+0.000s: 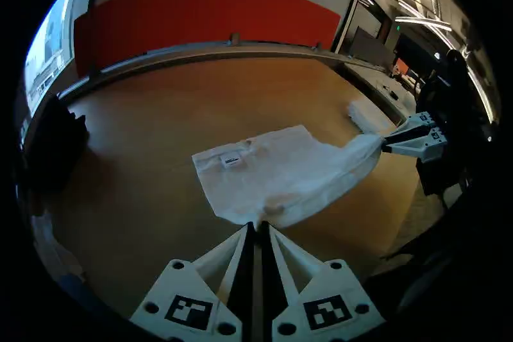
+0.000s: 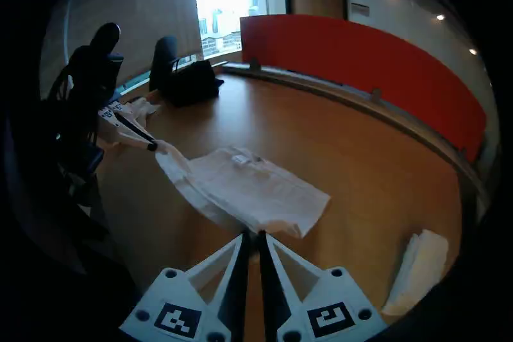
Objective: Fold towel
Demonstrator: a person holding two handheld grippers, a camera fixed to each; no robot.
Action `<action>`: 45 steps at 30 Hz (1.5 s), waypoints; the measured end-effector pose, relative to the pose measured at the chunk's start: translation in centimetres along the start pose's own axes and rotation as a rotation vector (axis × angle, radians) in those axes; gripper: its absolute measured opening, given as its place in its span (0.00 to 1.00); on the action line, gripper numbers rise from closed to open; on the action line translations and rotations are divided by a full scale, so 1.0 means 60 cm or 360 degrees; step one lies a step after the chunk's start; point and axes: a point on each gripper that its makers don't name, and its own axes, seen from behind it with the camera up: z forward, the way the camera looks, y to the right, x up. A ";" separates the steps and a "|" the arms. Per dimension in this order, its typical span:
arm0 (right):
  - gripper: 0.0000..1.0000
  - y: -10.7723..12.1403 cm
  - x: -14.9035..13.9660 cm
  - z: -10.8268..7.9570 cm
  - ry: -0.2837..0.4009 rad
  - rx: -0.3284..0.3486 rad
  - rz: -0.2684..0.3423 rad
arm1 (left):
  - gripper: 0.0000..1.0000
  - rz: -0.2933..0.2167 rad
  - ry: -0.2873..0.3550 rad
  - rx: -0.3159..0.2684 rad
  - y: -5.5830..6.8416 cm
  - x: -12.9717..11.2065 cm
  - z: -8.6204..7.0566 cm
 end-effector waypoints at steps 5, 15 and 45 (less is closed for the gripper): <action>0.10 0.008 0.004 0.008 -0.0014 -0.0007 -0.0020 | 0.07 -0.0004 0.0006 0.0016 -0.005 0.005 0.009; 0.11 0.041 0.012 0.044 -0.0056 -0.0014 -0.0076 | 0.07 -0.0072 0.0022 0.0064 -0.032 0.028 0.042; 0.12 0.122 -0.010 0.161 -0.0219 -0.0042 -0.0005 | 0.08 -0.0097 -0.0112 0.0129 -0.096 0.028 0.170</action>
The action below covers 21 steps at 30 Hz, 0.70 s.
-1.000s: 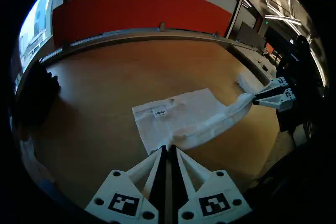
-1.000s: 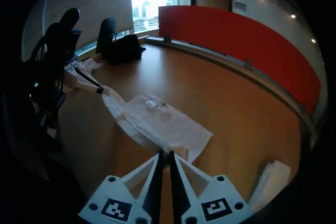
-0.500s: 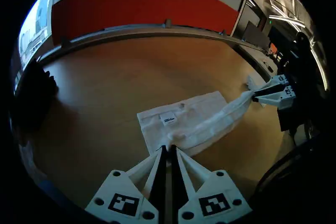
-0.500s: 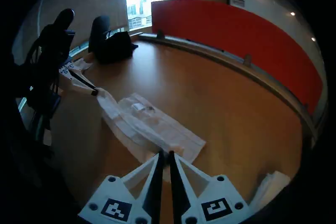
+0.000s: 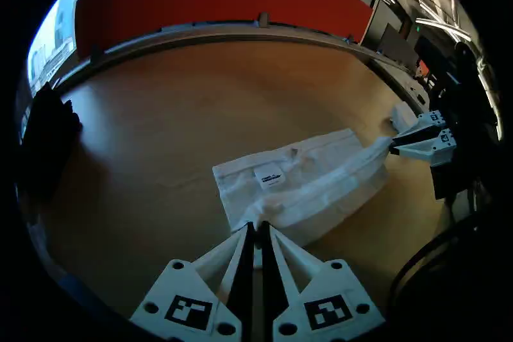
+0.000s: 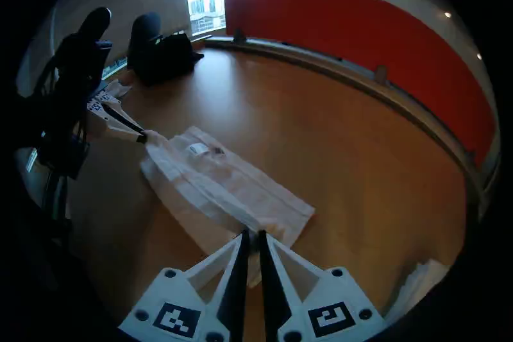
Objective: Fold towel
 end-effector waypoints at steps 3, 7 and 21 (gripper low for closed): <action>0.15 0.004 -0.004 0.014 -0.0016 -0.0012 0.0020 | 0.08 0.0005 -0.0021 0.0032 -0.007 -0.004 0.017; 0.21 0.012 -0.011 0.031 -0.0034 -0.0050 0.0045 | 0.10 0.0006 -0.0038 0.0063 -0.016 -0.003 0.035; 0.67 0.055 -0.026 0.063 -0.0084 -0.0185 0.0070 | 0.32 0.0033 -0.0041 0.0182 -0.056 0.015 0.065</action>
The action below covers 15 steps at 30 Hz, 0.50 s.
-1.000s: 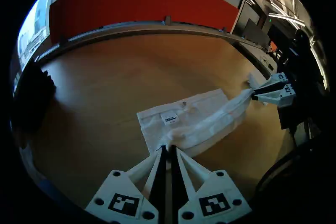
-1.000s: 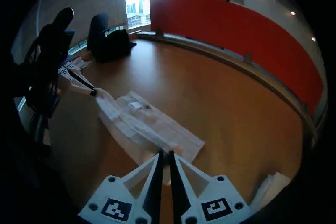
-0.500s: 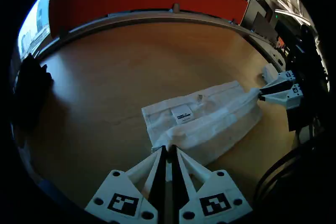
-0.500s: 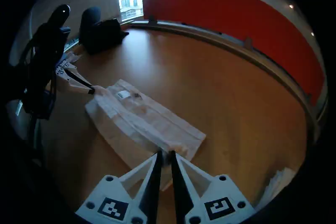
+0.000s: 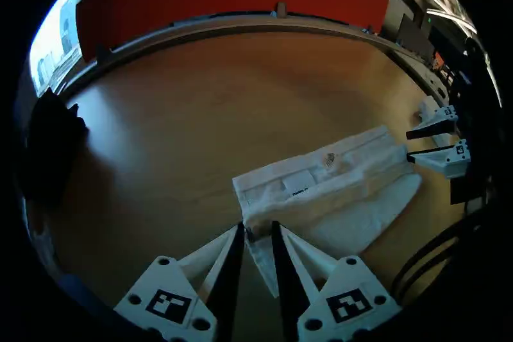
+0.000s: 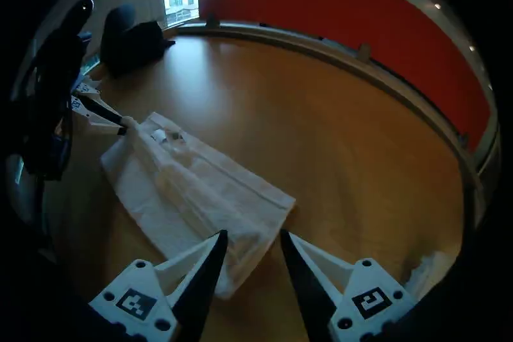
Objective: Fold towel
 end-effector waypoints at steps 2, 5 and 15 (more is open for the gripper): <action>0.73 0.005 0.004 0.001 0.0009 -0.0014 -0.0005 | 0.39 0.0004 -0.0001 0.0003 -0.002 0.002 0.003; 0.86 0.011 0.008 0.002 0.0016 -0.0029 -0.0007 | 0.48 0.0001 0.0005 0.0017 -0.007 0.005 0.005; 1.00 0.015 0.017 0.000 0.0039 -0.0038 -0.0026 | 1.00 -0.0060 0.0052 0.0041 -0.023 0.018 -0.008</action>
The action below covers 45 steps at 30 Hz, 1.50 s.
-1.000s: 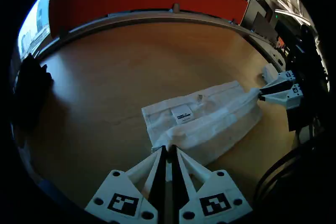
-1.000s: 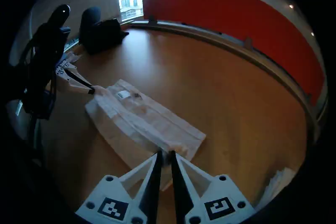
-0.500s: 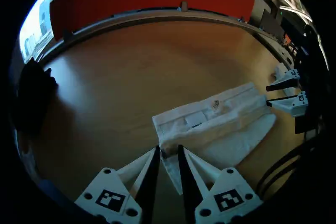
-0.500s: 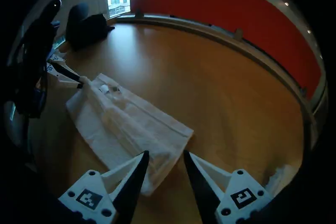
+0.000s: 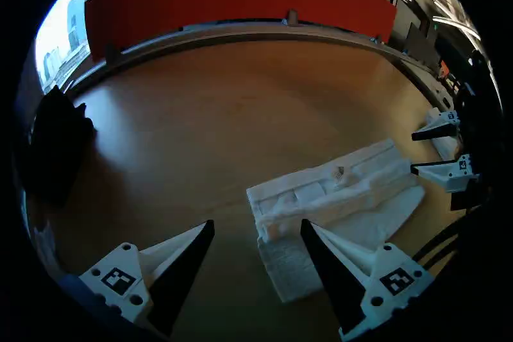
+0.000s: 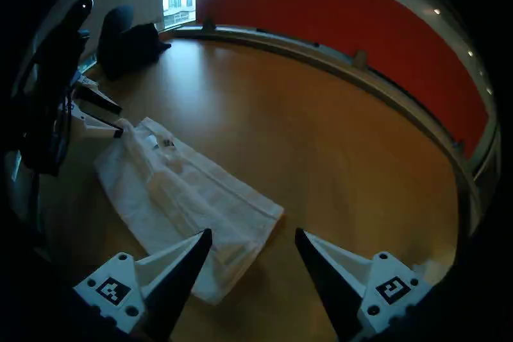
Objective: Fold towel
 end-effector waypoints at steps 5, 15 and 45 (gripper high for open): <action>1.00 -0.006 0.001 0.000 0.0002 0.0013 -0.0015 | 1.00 -0.0013 0.0005 0.0002 -0.002 -0.006 -0.012; 1.00 -0.027 0.010 0.008 0.0012 0.0050 -0.0036 | 1.00 -0.0090 0.0006 0.0044 -0.017 -0.045 -0.054; 1.00 -0.151 0.065 0.069 -0.0009 0.0232 -0.0206 | 1.00 -0.0368 0.0008 0.0229 -0.098 -0.169 -0.178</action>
